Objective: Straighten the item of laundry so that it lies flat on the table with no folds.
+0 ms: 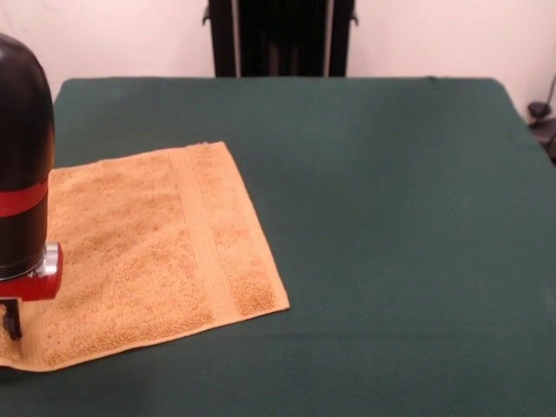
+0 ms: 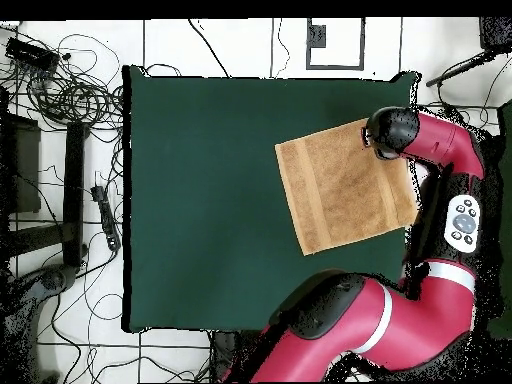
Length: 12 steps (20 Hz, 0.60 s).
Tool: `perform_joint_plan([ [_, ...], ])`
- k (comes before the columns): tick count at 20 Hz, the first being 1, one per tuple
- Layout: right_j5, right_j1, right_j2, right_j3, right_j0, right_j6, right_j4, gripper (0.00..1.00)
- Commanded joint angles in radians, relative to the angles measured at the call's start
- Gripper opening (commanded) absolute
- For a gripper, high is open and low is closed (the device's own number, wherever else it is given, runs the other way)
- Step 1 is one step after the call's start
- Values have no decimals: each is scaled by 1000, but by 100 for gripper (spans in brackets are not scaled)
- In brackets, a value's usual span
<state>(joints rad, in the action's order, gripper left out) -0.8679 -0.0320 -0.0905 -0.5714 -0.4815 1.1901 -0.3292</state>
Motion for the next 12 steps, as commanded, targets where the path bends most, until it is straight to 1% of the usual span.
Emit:
perform_joint_plan([
  [1,104,143,-109,-135,79,179,43,0],
  [2,117,140,-107,-141,79,199,46,100],
  [10,90,145,-96,-129,84,195,52,100],
  [12,86,145,-101,-130,83,167,49,100],
])
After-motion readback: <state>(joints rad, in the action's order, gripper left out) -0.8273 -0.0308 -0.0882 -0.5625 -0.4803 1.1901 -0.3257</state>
